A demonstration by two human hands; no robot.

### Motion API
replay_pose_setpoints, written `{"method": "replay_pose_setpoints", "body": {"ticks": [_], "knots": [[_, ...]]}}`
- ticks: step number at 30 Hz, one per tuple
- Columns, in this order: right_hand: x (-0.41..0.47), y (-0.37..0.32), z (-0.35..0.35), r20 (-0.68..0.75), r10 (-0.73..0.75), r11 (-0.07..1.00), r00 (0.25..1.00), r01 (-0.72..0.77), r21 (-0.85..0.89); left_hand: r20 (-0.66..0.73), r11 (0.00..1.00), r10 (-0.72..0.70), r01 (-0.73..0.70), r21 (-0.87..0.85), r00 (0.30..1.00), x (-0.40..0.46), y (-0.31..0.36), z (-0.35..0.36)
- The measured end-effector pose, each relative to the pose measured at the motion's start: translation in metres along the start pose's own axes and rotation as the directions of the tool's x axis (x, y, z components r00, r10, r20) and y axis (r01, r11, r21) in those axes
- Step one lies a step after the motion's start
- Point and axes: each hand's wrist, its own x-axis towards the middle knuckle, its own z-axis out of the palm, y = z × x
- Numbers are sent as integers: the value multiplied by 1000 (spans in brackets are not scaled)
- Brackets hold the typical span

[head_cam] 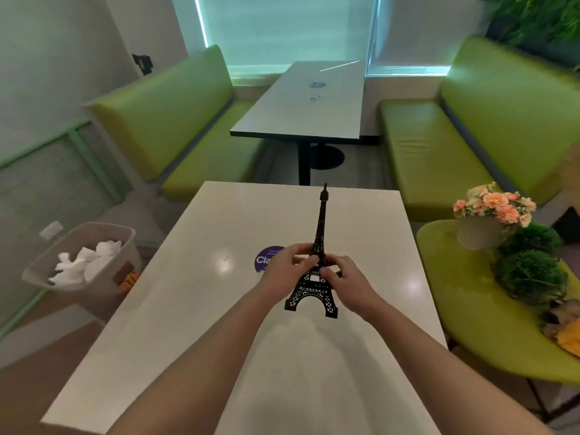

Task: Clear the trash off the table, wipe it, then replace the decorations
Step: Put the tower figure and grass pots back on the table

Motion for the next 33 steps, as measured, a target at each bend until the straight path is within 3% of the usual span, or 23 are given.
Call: {"method": "replay_pose_setpoints", "body": {"ticks": [8,19,26,33], "knots": [[36,-24,51,48,-27,1000,998,27,12,-118,999,-49,49,-3,992,5,-36,-54],[143,-35,86,107,-30,991,994,16,131,-234,998,-56,61,14,971,92,-57,-111],[208,-33,115,114,26,993,993,-39,115,-259,994,-106,104,-24,960,141,-76,-143],[273,-38,156,30,66,991,997,-69,117,-229,996,-78,84,17,970,202,-98,-184]]}}
